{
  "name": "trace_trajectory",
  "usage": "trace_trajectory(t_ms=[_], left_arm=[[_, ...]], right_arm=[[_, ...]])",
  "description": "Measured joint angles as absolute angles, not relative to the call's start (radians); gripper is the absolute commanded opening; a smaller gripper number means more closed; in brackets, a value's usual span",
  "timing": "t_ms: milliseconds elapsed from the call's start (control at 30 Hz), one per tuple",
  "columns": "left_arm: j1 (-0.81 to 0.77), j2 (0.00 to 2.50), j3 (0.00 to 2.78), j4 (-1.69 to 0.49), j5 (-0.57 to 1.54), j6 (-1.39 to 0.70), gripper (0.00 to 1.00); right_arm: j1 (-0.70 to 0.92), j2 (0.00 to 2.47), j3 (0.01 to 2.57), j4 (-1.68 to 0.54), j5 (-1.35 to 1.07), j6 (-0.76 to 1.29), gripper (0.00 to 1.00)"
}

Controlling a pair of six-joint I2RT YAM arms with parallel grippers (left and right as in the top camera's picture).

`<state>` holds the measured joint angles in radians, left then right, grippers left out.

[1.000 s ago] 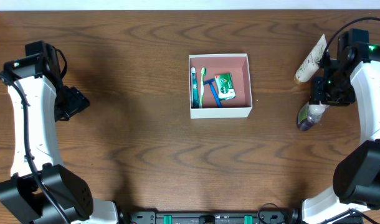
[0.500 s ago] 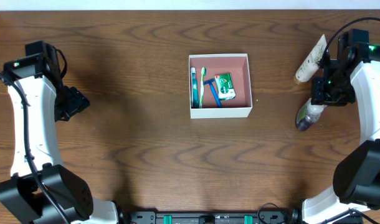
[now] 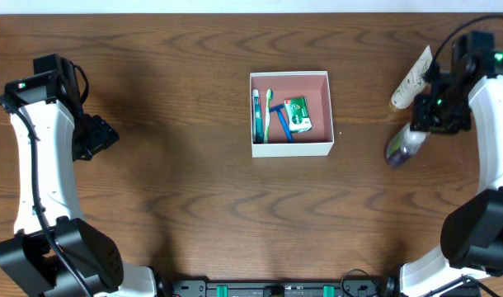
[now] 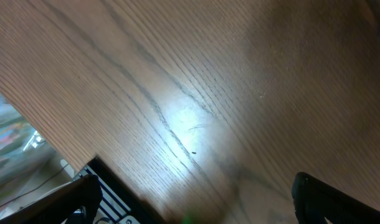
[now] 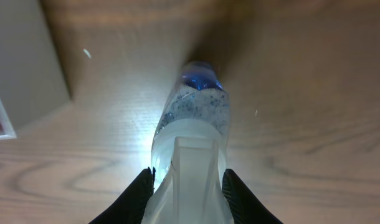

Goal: Pack container
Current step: 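Close the right gripper on the pump bottle and lift it, then carry the pump bottle over the pink box's right corner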

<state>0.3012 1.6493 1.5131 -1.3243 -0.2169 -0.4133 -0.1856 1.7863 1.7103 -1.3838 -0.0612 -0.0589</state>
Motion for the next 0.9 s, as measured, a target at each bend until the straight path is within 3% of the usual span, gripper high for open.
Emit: trace_trajectory(t_ms=[433,900], left_arm=[[0.301,1.649,1.513,-1.324,-0.217,-0.413,0.98],[0.301,1.649,1.513,-1.324,-0.217,-0.413,0.98]], right_arm=[[-0.042,1.787,2.141,-1.423,-0.113,-0.029,0.20],[0.184,1.787,2.175,-1.268,-0.136,0.044,0.22]])
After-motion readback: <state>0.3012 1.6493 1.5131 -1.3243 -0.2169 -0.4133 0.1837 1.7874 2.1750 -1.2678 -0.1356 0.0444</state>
